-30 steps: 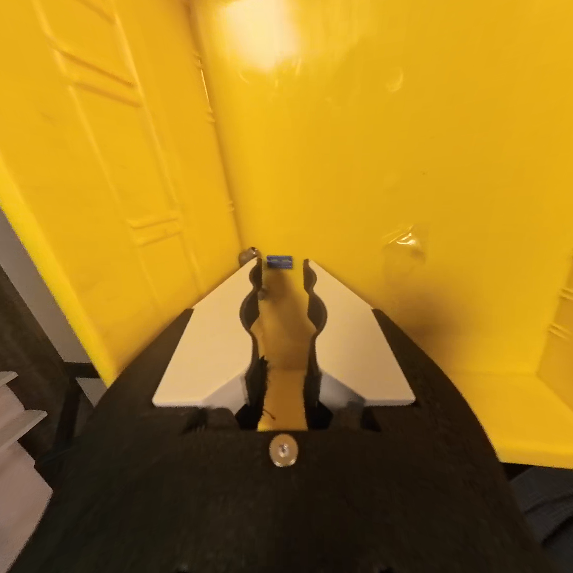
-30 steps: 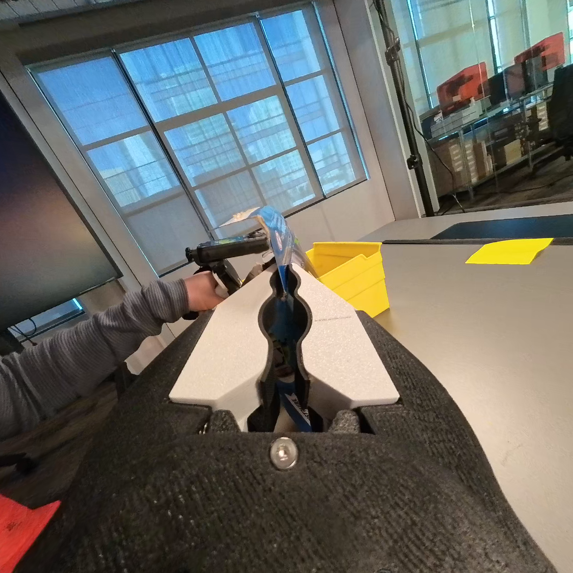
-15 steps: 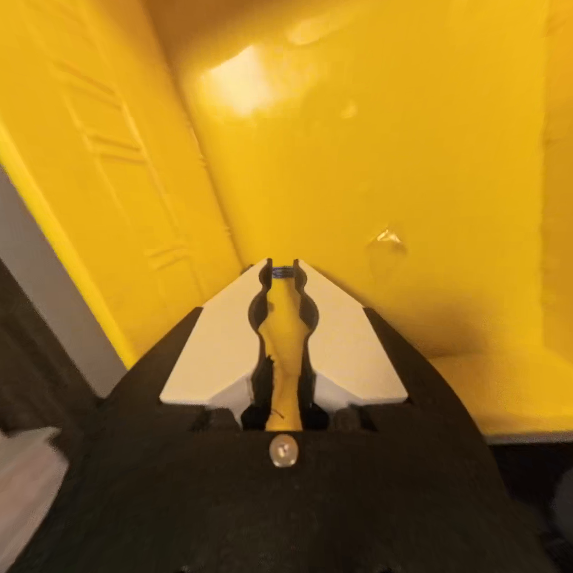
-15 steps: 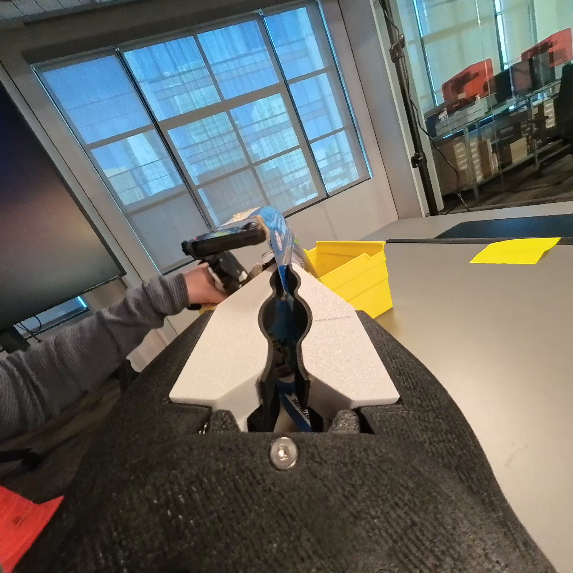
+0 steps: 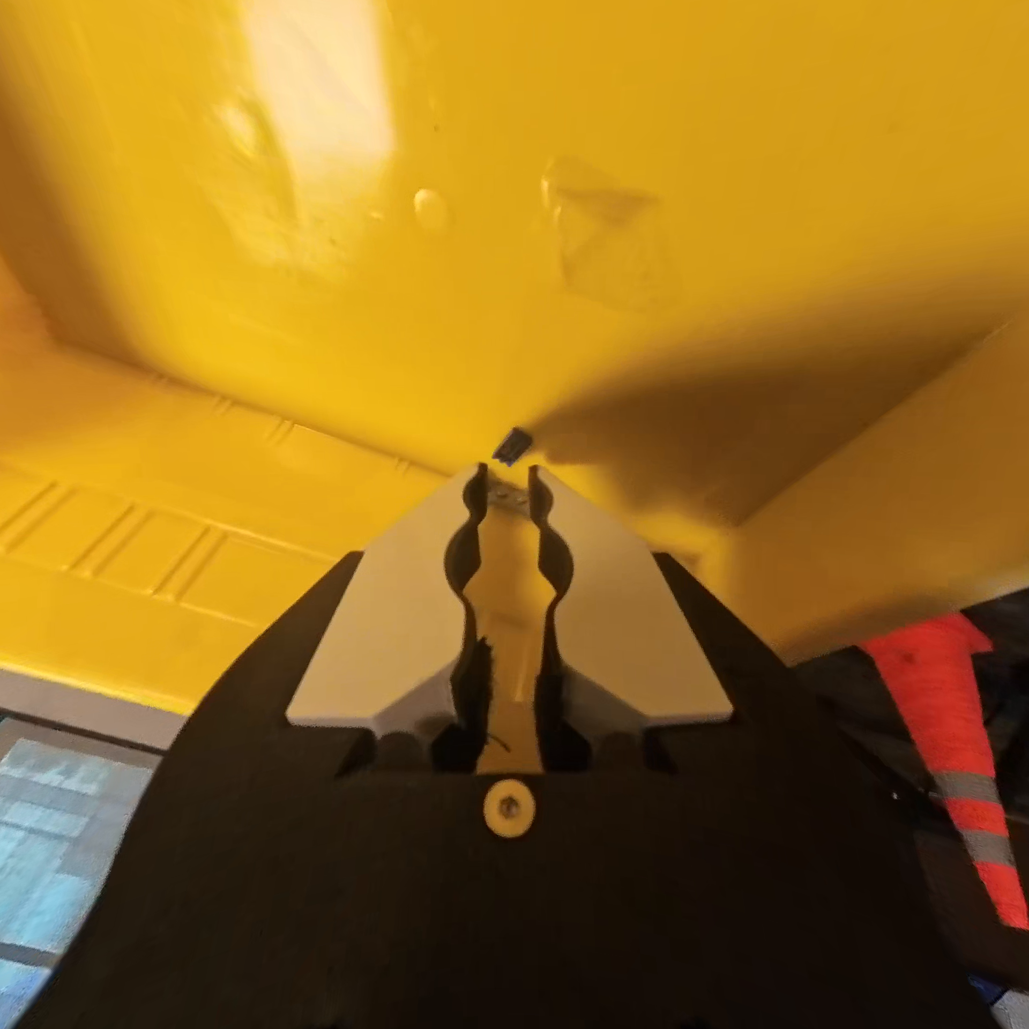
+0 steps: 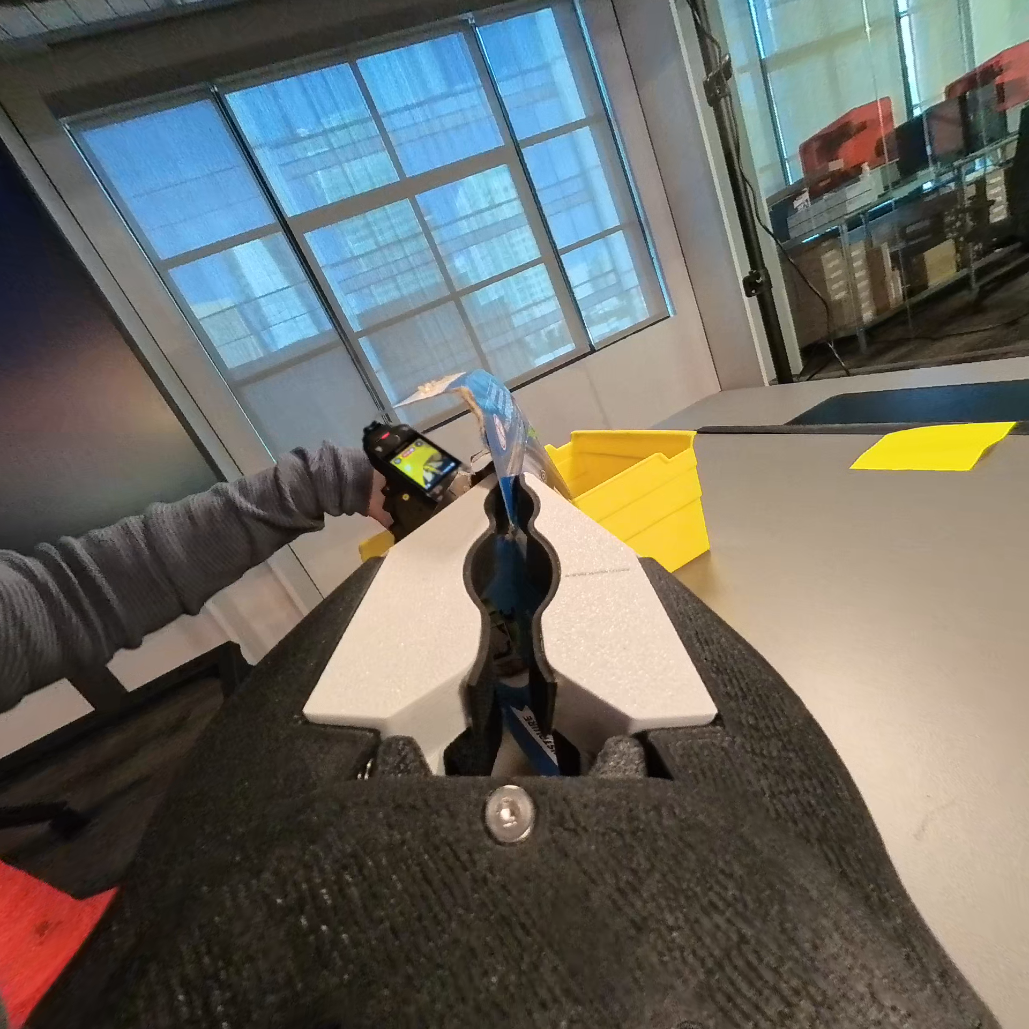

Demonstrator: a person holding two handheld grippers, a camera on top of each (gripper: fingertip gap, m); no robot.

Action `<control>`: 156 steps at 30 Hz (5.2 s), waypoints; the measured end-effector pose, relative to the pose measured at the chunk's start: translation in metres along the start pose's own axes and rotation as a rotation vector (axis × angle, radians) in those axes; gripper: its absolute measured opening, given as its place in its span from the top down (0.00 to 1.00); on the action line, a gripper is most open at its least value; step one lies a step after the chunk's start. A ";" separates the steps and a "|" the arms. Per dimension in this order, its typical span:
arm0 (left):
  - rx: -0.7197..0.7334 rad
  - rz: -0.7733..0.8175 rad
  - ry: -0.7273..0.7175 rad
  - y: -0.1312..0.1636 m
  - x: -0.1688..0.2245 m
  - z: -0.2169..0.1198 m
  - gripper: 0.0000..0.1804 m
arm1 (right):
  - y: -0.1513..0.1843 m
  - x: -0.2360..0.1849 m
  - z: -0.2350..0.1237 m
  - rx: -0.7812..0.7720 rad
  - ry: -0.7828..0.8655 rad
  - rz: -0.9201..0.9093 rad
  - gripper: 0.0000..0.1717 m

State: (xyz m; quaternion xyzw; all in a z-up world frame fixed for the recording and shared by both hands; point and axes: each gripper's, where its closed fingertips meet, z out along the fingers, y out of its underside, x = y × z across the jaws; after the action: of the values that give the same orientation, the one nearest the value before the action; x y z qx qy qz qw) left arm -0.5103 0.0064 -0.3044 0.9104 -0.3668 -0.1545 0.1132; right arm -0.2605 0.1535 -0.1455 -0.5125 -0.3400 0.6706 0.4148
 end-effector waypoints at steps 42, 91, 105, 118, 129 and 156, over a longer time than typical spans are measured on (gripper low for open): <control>0.899 -0.026 -0.536 -0.170 0.033 -0.231 0.83 | 0.000 -0.001 0.000 0.005 -0.005 -0.035 1.00; -0.231 -0.654 -0.262 0.033 0.013 0.010 1.00 | 0.001 -0.001 0.000 -0.004 -0.001 -0.017 1.00; 0.209 -0.873 -0.256 -0.004 -0.035 0.002 0.91 | 0.000 0.001 -0.001 0.000 0.001 -0.004 1.00; 0.126 -0.381 -0.073 -0.015 -0.037 0.003 0.77 | 0.000 -0.001 -0.001 -0.004 -0.003 -0.012 1.00; -0.077 -0.279 0.031 0.000 -0.042 0.017 0.96 | -0.003 0.005 -0.003 0.010 0.029 -0.011 1.00; 0.924 -0.056 -0.432 -0.189 0.013 -0.227 0.81 | -0.006 0.009 -0.005 0.044 0.068 -0.040 1.00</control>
State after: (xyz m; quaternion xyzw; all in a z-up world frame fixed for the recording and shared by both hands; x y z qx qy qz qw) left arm -0.2987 0.1520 -0.1568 0.8223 -0.3872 -0.1638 -0.3836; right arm -0.2561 0.1642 -0.1454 -0.5190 -0.3211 0.6515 0.4506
